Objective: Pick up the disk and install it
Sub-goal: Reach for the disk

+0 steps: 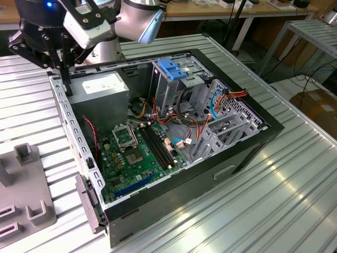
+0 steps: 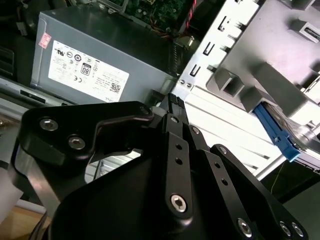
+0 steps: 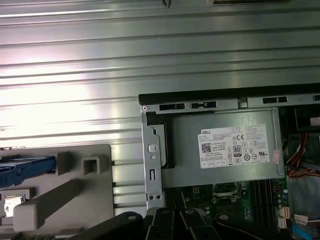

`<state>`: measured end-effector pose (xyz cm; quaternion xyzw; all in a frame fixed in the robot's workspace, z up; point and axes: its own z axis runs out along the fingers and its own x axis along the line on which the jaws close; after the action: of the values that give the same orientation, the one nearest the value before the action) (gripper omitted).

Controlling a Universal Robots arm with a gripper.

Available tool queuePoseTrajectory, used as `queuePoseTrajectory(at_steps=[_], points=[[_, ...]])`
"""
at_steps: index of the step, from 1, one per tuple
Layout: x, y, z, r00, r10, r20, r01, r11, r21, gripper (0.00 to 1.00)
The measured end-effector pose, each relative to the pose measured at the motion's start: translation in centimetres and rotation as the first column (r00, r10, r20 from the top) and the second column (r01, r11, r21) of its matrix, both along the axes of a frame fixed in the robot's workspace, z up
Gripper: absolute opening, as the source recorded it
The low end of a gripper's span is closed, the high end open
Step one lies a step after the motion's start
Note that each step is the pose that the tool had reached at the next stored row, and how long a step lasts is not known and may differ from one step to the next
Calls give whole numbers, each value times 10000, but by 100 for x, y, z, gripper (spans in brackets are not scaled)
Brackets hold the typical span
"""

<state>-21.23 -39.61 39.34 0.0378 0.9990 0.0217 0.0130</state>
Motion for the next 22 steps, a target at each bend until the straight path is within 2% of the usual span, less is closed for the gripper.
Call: queuePoseTrajectory(at_steps=[8, 12, 21, 22], points=[[-306, 24, 0, 10000, -2, -1, 2, 10000, -1, 10], [-585, 41, 0, 10000, 0, 0, 0, 10000, 0, 10], [-998, 65, -1, 10000, -1, 1, 1, 10000, 0, 10], [-1066, 68, -1, 10000, 1, 0, -1, 10000, 0, 10]])
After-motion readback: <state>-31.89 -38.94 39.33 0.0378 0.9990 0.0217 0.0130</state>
